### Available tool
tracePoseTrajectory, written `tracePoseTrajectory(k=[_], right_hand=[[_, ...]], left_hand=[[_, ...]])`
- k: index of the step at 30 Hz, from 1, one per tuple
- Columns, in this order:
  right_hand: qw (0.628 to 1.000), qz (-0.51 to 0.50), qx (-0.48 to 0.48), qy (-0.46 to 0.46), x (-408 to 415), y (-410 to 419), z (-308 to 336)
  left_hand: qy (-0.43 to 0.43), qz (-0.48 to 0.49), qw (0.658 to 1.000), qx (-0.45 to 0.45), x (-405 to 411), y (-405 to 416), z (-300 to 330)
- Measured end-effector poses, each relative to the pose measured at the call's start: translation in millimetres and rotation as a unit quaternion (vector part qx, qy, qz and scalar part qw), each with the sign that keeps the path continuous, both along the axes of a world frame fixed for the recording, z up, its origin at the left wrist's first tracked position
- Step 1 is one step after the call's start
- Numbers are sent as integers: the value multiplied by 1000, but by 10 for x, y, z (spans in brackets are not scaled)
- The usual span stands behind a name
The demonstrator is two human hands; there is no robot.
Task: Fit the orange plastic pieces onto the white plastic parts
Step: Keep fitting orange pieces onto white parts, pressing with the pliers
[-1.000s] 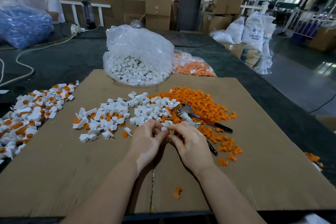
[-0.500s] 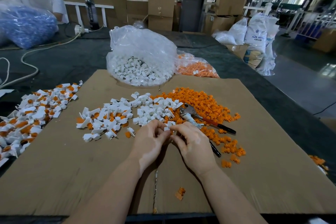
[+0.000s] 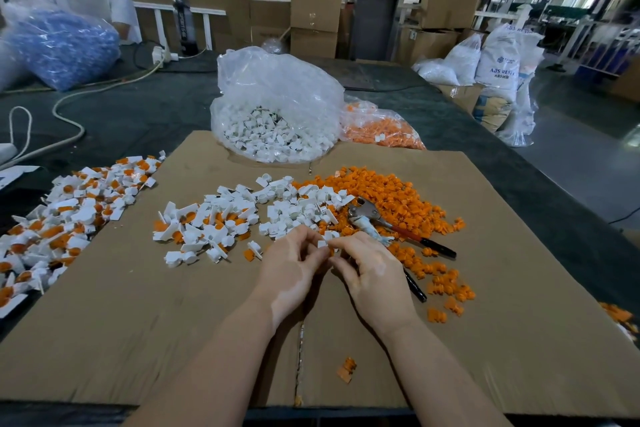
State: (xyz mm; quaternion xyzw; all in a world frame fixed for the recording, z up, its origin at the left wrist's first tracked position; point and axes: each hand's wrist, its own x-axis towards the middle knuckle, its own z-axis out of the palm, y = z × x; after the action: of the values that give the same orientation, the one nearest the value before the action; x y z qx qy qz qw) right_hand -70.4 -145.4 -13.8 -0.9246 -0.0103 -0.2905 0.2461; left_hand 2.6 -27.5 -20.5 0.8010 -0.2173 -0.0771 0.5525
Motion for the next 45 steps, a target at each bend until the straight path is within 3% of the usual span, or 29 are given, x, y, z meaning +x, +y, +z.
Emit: tracePoseTrajectory(k=[4, 7, 9, 12, 14, 18, 21, 25, 28, 32, 35, 40, 45], right_hand=[[999, -27, 6, -26, -1, -1, -2], [985, -157, -42, -63, 8, -52, -13], [959, -272, -71, 20, 20, -135, 18], [900, -342, -77, 259, 48, -324, 103], [883, -331, -77, 323, 76, -425, 154], [876, -312, -101, 354, 110, -458, 266], [881, -310, -111, 338, 109, -441, 301], [908, -299, -94, 277, 97, -407, 379], [930, -256, -62, 257, 80, -325, 459], [943, -150, 25, 296, 22, -202, 546], [937, -71, 94, 329, -22, -157, 634], [917, -24, 153, 368, -67, -127, 748], [907, -16, 143, 396, -87, -138, 765]], left_hand=[[7, 6, 1000, -11, 1, -5, 12], [48, 6, 998, -42, 2, -5, 25], [47, 5, 998, -40, 9, -5, 33], [42, 0, 998, -45, 11, 1, 45], [45, 2, 998, -54, 21, -5, 52], [31, 5, 998, -56, 52, -14, 70], [21, 12, 999, -45, 83, -5, 80], [111, 23, 987, -114, 111, -28, 80], [177, 31, 969, -169, 126, -65, 92], [227, 54, 945, -229, 144, -94, 143], [246, 56, 936, -244, 163, -99, 158], [237, 63, 943, -227, 175, -128, 152], [238, 61, 945, -217, 154, -119, 160]])
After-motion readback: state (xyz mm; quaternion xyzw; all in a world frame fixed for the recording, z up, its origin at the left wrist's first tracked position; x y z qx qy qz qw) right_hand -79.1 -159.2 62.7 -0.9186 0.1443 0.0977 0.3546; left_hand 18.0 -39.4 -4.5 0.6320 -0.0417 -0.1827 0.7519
